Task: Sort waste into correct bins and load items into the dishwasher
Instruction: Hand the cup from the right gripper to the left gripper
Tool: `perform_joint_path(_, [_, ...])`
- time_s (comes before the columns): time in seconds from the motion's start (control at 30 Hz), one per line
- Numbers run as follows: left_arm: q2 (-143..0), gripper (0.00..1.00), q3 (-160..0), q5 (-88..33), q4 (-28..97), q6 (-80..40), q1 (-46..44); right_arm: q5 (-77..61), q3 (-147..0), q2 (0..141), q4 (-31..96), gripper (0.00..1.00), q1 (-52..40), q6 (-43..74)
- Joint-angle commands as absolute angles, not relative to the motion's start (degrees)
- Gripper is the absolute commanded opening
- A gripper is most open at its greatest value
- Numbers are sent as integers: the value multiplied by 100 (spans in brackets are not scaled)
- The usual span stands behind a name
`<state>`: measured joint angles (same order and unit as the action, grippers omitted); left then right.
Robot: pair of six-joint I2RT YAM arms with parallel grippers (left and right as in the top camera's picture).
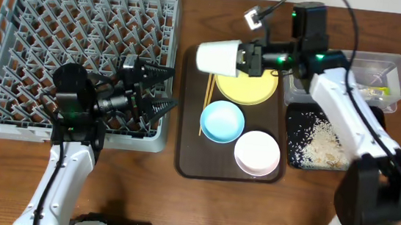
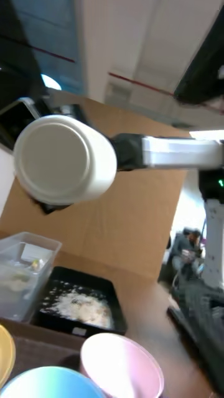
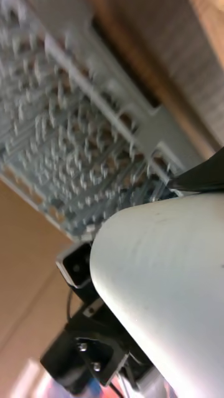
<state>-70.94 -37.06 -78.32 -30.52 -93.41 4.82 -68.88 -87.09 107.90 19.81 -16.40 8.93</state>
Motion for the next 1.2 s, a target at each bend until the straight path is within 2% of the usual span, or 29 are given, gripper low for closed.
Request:
perform_joint_path(0.0, [-7085,98,-3763,-8125,-3094,-8484,508,-7806,-8726,10965,1734,1,-1920,1094])
perform_joint_path(0.33, [-7085,99,-3763,-8162,-3096,-8466,508,-7787,-8726,10995,1734,1,-2694,1092])
perform_joint_path(0.7, [-7085,99,-3763,-8147,-3098,-8468,508,-7776,-8724,11006,2086,1,-2965,919])
perform_joint_path(1.17, [-7085,91,-3763,-8145,-3098,-8379,508,-7644,-8724,11275,2294,1,-3076,805])
